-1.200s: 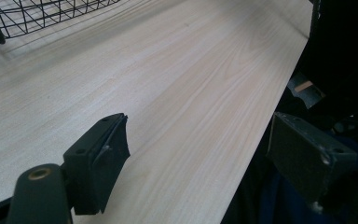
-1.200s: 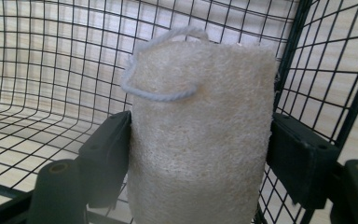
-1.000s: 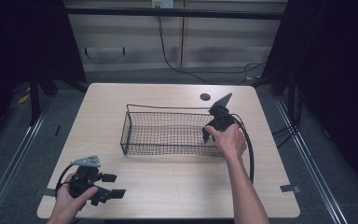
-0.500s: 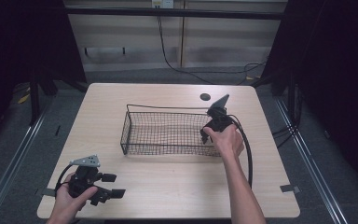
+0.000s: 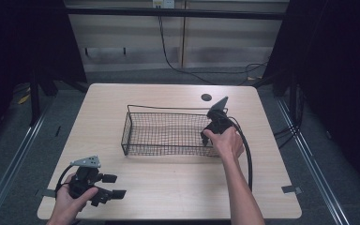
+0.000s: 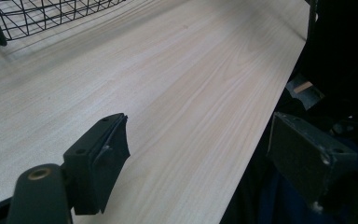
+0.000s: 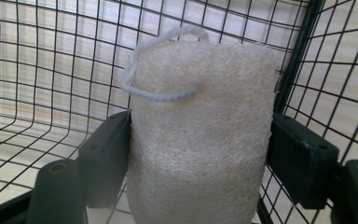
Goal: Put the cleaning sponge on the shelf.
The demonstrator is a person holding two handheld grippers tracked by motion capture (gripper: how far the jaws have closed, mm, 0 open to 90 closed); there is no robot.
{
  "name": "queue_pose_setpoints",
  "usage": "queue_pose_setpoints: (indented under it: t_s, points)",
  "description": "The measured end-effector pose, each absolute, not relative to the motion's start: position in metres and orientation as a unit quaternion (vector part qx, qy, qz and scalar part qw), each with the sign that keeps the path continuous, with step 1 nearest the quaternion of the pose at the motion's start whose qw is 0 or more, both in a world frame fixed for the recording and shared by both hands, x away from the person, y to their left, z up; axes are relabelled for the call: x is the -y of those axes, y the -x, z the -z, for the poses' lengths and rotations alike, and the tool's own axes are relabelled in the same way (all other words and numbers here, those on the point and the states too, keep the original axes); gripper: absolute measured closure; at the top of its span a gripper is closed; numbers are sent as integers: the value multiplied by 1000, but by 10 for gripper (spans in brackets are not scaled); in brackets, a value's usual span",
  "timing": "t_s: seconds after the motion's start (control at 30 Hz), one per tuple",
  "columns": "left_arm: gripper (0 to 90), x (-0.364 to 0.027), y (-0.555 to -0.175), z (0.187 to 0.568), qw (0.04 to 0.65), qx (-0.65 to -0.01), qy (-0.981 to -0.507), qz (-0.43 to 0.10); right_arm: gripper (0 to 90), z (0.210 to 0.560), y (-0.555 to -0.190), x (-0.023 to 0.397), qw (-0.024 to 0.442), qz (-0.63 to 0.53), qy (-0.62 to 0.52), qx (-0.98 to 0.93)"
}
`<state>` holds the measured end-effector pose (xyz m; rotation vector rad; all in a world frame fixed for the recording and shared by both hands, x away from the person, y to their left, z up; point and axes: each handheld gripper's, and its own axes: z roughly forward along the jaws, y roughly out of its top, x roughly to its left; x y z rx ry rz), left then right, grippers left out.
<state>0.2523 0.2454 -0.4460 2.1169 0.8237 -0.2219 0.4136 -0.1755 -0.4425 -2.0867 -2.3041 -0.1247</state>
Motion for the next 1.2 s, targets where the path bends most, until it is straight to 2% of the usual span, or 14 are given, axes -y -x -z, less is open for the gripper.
queue_pose_setpoints:
  t_s: [0.6, 0.83, 1.2]
  points:
    - [197, -245, -252, 446, 418, -327, -843, 89, 236, 446, -417, 170, 9, 17, 669, 743]
    - [197, -245, -252, 446, 419, -326, -842, 90, 158, 446, -417, 168, 17, 13, 665, 746]
    - [197, -245, -252, 446, 417, -325, -844, 91, 160, 440, -414, 172, 8, 28, 663, 748]
